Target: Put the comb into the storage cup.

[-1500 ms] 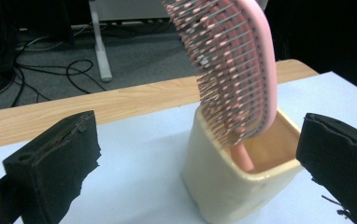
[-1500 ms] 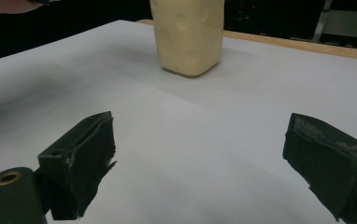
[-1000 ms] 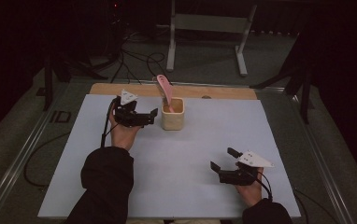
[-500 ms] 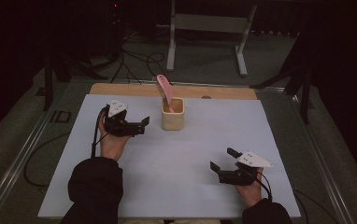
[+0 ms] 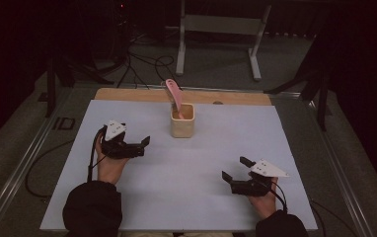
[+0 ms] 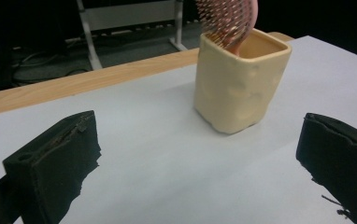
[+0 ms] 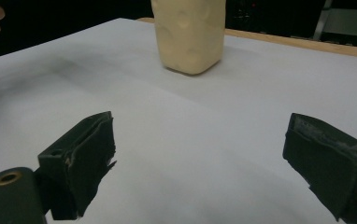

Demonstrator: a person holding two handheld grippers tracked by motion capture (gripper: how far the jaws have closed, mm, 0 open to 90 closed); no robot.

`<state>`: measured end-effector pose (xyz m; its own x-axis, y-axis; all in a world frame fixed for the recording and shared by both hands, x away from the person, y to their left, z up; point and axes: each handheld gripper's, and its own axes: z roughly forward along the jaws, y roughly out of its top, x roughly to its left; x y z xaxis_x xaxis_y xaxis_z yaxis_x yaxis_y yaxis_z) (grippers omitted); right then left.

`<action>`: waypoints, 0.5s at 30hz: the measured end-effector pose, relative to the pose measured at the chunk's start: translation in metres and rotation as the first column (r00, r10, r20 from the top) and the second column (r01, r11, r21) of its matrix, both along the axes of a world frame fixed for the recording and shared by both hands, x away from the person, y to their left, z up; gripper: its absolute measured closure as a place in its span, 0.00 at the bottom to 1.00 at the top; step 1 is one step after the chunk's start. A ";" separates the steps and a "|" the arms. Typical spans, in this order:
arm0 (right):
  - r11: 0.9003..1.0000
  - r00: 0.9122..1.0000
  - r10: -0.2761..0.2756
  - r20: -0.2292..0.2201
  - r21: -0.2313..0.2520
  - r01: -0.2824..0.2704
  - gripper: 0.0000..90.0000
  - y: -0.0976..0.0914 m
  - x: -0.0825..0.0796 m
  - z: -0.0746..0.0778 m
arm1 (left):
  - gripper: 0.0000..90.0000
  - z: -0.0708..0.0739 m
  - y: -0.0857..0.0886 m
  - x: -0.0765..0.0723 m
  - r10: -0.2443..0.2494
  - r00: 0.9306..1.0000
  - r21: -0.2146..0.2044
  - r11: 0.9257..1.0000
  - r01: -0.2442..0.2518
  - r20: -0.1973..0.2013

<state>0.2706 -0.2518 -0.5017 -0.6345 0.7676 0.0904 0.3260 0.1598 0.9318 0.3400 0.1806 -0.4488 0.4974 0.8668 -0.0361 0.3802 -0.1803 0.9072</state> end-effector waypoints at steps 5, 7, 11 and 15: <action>1.000 1.000 -0.003 -0.001 0.004 0.003 0.10 0.000 -0.001 0.000 | 0.00 -0.008 0.012 -0.014 0.008 1.000 -0.010 1.000 -0.008 -0.004; 1.000 1.000 -0.002 0.004 0.005 0.002 0.10 -0.001 -0.001 0.001 | 0.00 -0.013 0.016 -0.021 0.010 1.000 -0.001 1.000 -0.010 0.000; 1.000 1.000 -0.006 0.006 0.010 0.006 0.10 -0.002 -0.002 0.002 | 0.00 -0.019 0.023 -0.030 0.011 1.000 0.015 1.000 -0.011 -0.002; 1.000 1.000 -0.010 0.008 0.011 0.010 0.10 -0.003 -0.002 0.003 | 0.00 -0.028 0.033 -0.044 0.019 1.000 0.001 1.000 -0.019 -0.005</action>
<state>0.2684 -0.2544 -0.4992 -0.6278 0.7727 0.0936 0.3202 0.1468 0.9359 0.2964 0.2137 -0.4765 0.4809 0.8759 -0.0382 0.3880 -0.1736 0.9051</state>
